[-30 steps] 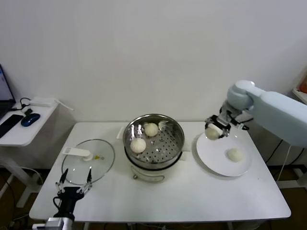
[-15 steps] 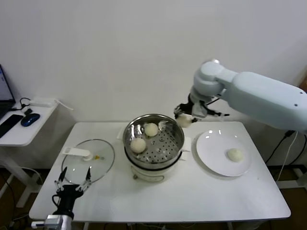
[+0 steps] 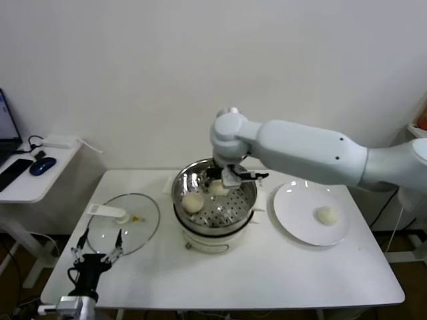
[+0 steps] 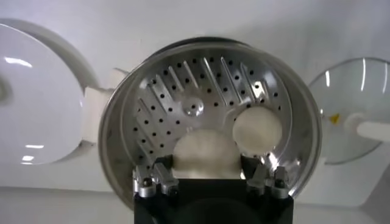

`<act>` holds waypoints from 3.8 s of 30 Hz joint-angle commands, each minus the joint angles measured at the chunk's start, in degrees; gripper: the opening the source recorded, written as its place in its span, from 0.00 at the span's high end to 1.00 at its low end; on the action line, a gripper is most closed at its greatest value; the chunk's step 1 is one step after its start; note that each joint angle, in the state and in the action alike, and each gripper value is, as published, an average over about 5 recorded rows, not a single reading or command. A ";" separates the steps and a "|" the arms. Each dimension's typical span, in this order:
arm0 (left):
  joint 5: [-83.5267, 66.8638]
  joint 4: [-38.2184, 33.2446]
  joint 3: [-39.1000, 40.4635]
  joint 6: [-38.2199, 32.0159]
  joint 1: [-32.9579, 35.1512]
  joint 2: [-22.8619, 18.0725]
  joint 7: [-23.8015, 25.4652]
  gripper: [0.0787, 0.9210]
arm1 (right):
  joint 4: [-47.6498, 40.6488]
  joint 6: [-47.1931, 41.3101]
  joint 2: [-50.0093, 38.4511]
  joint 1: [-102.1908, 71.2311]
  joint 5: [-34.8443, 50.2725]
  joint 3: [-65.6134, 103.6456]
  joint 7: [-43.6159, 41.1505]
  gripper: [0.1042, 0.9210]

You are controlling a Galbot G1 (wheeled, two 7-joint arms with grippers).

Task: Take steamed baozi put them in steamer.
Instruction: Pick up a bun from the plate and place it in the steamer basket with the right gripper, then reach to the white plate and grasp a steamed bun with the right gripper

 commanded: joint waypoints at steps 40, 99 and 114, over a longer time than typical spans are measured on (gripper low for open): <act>0.07 0.95 -0.06 0.17 -0.36 0.24 -0.01 0.12 | 3.97 3.53 -0.41 -6.51 -7.14 -2.26 0.59 0.13; 0.10 0.83 1.25 -0.19 0.18 1.59 0.21 0.12 | -33.85 -19.06 -32.16 -31.09 6.30 28.54 4.82 0.12; -0.01 1.47 0.32 -0.32 0.76 1.74 0.18 0.12 | -40.58 -20.15 -22.46 -32.51 5.87 31.51 6.37 0.12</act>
